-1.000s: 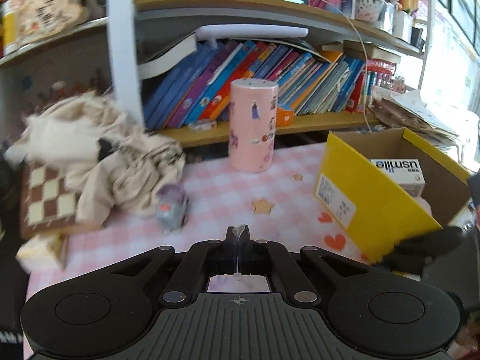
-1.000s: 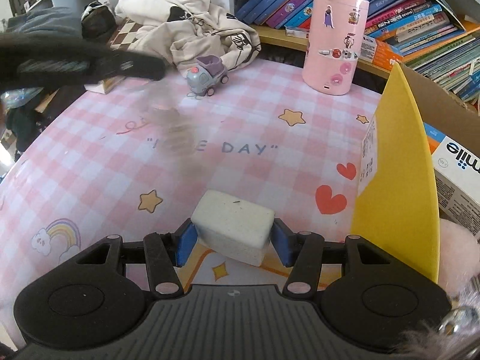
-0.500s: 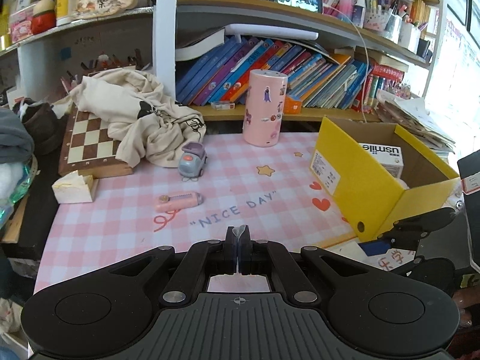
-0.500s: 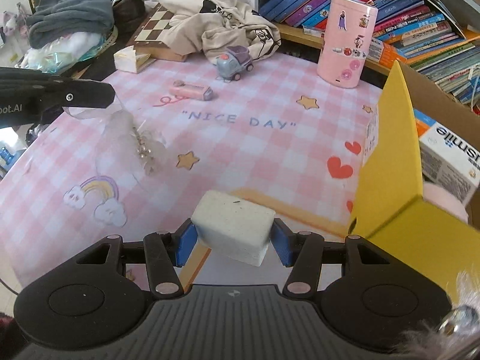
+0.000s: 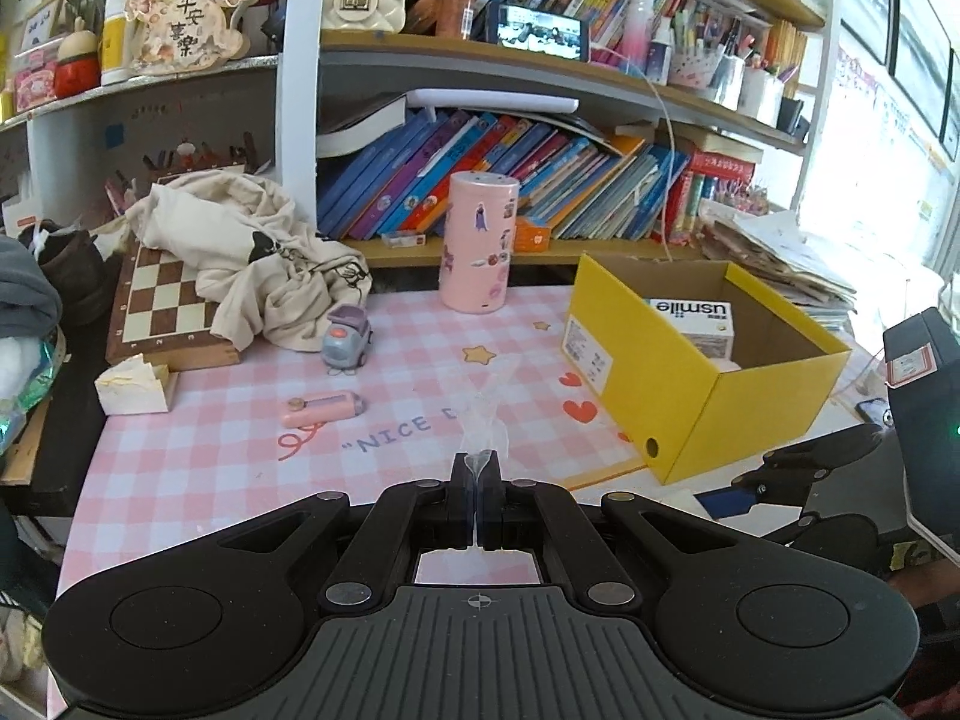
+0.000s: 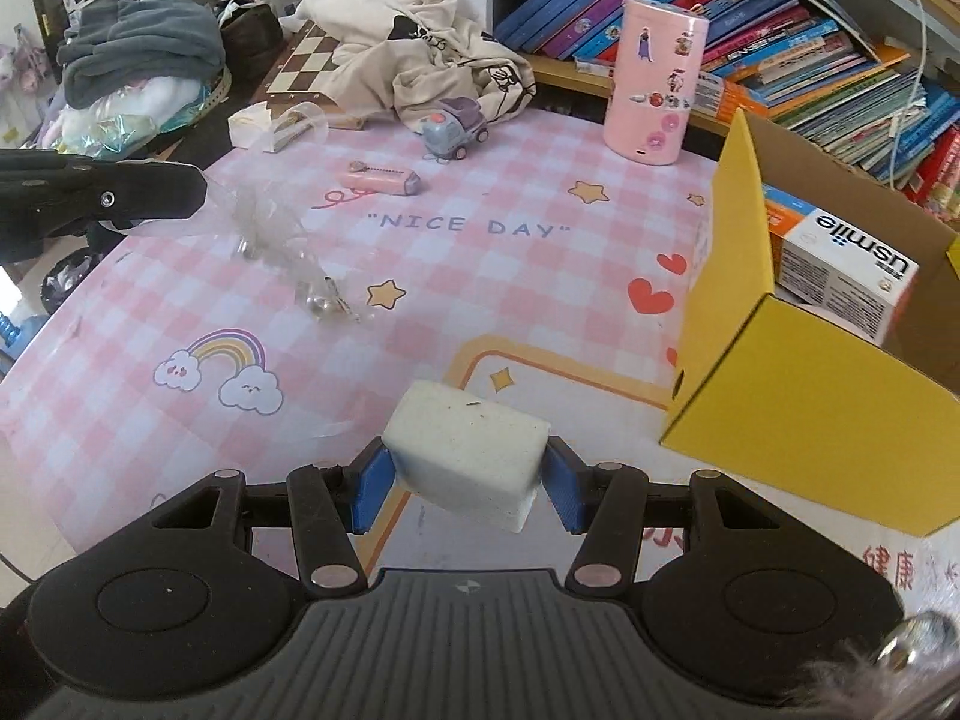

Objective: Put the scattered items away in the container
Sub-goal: 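Carry the cream block and clear pearl bag toward the yellow box with both tools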

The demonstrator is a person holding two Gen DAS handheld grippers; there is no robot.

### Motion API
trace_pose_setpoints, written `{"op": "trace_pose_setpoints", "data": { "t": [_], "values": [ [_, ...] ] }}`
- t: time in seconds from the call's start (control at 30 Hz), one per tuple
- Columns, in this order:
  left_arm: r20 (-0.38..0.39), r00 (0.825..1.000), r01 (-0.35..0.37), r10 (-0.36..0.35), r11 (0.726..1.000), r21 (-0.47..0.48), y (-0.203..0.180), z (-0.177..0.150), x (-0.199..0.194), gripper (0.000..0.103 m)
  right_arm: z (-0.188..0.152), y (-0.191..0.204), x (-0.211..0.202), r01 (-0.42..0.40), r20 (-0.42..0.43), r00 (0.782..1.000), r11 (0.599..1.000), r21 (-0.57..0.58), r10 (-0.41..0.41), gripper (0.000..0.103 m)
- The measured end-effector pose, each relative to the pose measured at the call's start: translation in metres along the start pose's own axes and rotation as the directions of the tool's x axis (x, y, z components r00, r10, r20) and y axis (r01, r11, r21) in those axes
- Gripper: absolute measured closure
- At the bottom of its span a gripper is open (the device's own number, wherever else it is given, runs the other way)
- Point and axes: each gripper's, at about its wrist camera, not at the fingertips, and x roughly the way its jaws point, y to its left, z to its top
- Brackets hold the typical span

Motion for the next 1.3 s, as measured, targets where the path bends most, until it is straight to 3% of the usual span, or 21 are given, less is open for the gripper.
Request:
{"op": "trace_pose_setpoints", "data": {
  "t": [0.5, 1.3],
  "values": [
    [0.026, 0.997, 0.076, -0.077, 0.996, 0.037, -0.021, -0.011, -0.021, 0.103, -0.03, -0.004, -0.031, 0.069, 0.013, 0.997, 0.996, 0.06, -0.07, 0.052],
    [-0.007, 0.974, 0.225, -0.226, 0.969, 0.1, -0.075, -0.003, -0.006, 0.103, -0.072, -0.054, -0.067, 0.189, -0.034, 0.982, 0.958, 0.217, -0.186, 0.052]
  ]
}}
